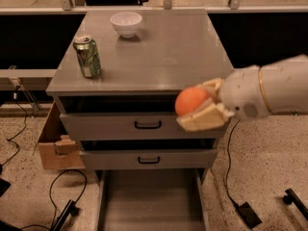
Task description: Pick orange from bottom drawer and place on counter
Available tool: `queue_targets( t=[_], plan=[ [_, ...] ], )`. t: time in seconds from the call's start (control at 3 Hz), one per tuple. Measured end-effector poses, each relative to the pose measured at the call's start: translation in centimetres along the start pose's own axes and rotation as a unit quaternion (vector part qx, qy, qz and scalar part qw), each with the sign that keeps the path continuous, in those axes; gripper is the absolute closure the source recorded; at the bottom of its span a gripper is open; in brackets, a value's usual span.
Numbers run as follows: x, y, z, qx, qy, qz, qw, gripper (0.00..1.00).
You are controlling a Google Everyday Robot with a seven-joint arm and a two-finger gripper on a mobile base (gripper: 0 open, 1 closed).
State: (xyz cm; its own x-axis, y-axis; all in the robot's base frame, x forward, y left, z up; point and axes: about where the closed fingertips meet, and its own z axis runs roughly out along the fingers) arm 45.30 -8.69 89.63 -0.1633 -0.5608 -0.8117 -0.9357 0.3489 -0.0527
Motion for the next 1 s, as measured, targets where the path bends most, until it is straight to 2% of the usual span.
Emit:
queue_targets(
  t=[0.33,0.67,1.0],
  plan=[
    [-7.6,-3.8,-1.3,0.065,-0.006,-0.004,0.9978,1.00],
    [-12.5,-8.6,-0.4,0.124,-0.027,-0.020,0.9917,1.00],
    [-12.5,-8.6,-0.4,0.124,-0.027,-0.020,0.9917,1.00]
  ],
)
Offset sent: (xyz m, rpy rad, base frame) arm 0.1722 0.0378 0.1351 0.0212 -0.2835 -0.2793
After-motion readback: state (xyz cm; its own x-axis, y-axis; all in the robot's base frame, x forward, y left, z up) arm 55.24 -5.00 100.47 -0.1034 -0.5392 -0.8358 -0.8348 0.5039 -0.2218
